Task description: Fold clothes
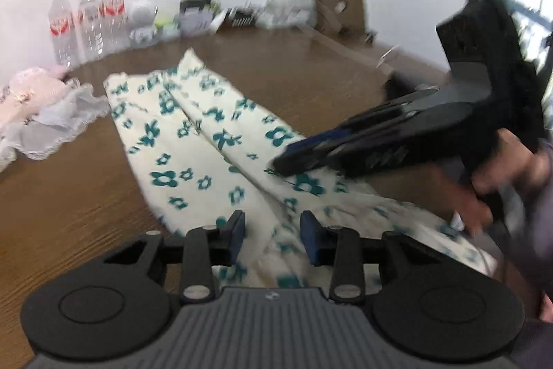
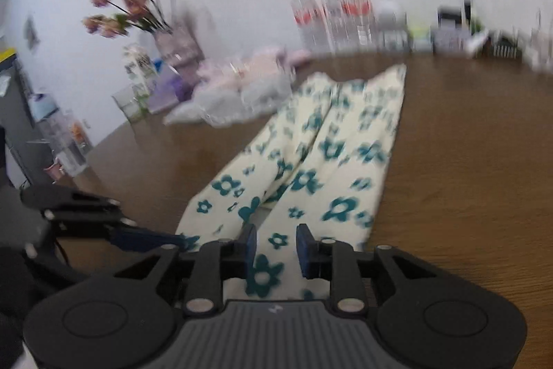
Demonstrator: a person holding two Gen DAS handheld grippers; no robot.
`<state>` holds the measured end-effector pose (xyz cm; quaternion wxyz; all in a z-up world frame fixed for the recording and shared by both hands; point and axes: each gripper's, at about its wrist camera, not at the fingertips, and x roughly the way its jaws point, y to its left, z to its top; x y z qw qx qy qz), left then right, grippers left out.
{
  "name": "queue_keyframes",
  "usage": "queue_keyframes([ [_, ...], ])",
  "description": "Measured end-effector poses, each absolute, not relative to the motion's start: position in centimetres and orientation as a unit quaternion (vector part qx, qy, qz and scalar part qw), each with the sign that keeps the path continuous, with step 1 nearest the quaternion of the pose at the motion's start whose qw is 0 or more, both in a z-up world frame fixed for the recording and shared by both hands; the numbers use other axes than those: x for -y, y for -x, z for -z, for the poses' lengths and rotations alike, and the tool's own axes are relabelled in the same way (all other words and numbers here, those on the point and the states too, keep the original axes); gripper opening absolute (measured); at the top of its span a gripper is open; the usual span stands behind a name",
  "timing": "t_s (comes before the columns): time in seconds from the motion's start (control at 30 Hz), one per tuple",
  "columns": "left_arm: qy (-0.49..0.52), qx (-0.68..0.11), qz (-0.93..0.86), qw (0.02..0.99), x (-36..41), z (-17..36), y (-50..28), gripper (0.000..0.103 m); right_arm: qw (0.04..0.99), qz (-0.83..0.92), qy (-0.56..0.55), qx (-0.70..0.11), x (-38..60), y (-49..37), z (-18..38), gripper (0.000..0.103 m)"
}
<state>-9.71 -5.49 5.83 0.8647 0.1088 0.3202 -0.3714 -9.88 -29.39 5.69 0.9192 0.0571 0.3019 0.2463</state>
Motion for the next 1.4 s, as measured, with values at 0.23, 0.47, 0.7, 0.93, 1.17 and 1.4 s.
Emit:
queue_keyframes([
  [0.23, -0.076, -0.348, 0.355, 0.864, 1.9, -5.5, 15.5, 0.041, 0.899, -0.275, 0.058, -0.335, 30.5, 18.3, -4.6, 0.030],
  [0.47, -0.088, -0.335, 0.318, 0.883, 5.6, -3.9, 15.7, 0.027, 0.926, -0.205, -0.006, -0.316, 25.5, 17.5, -3.7, 0.010],
  [0.7, -0.033, -0.354, 0.234, 0.905, 6.2, -4.0, 4.3, 0.030, 0.923, -0.128, -0.049, -0.359, 24.1, 5.6, -4.7, 0.012],
  [0.93, -0.013, -0.314, 0.328, 0.891, -0.1, -6.0, 9.6, 0.050, 0.921, -0.267, -0.011, -0.282, 28.1, 12.3, -7.3, 0.057],
  [1.17, -0.141, -0.300, 0.304, 0.893, 5.8, -3.7, 8.2, 0.027, 0.908, -0.291, 0.078, -0.292, 23.1, 12.6, -4.1, 0.034],
  [1.4, -0.125, -0.323, 0.304, 0.888, 3.9, -4.3, 15.4, 0.016, 0.885, -0.340, 0.121, -0.293, 22.3, 19.7, -4.0, 0.009],
])
